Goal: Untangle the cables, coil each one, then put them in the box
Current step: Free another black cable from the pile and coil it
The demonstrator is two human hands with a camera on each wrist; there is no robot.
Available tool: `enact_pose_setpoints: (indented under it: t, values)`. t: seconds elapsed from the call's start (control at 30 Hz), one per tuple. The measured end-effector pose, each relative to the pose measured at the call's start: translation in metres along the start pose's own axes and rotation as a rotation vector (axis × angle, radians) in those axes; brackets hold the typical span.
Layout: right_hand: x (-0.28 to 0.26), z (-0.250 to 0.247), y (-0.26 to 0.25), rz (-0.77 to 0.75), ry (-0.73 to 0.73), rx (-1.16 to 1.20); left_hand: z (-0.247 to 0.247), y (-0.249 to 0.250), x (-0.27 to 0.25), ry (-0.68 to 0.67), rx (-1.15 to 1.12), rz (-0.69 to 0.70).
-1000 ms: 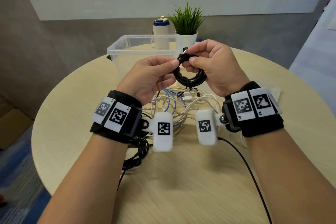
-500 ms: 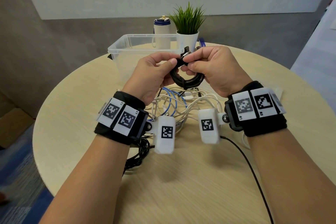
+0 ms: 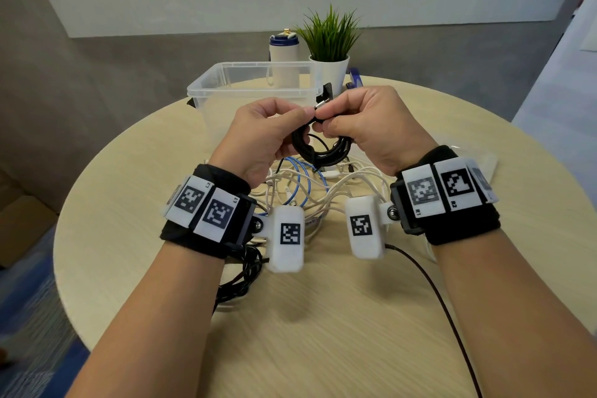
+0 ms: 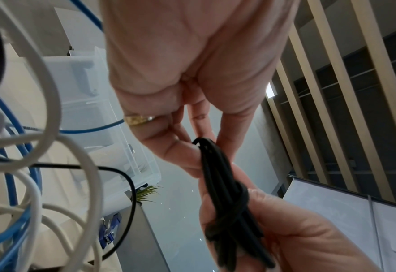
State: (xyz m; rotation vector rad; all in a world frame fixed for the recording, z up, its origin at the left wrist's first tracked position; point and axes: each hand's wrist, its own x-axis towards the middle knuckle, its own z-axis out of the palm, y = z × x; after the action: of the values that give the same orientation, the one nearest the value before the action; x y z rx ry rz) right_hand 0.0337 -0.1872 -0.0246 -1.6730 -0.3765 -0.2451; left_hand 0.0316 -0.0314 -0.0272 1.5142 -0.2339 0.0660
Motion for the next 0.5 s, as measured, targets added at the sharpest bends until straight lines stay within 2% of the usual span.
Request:
enact_pose_setpoints:
  t: [0.2, 0.37, 0.5]
  values:
    - [-0.003, -0.004, -0.003, 0.073, -0.078, 0.042, -0.003, 0.001, 0.001, -0.008, 0.018, -0.012]
    - [-0.004, -0.009, -0.004, 0.234, -0.138, -0.053, -0.006, 0.001, 0.002, 0.026, 0.007, 0.005]
    - [-0.003, -0.005, 0.001, 0.185, -0.161, -0.098, -0.003, 0.001, 0.002, 0.027, 0.035, -0.001]
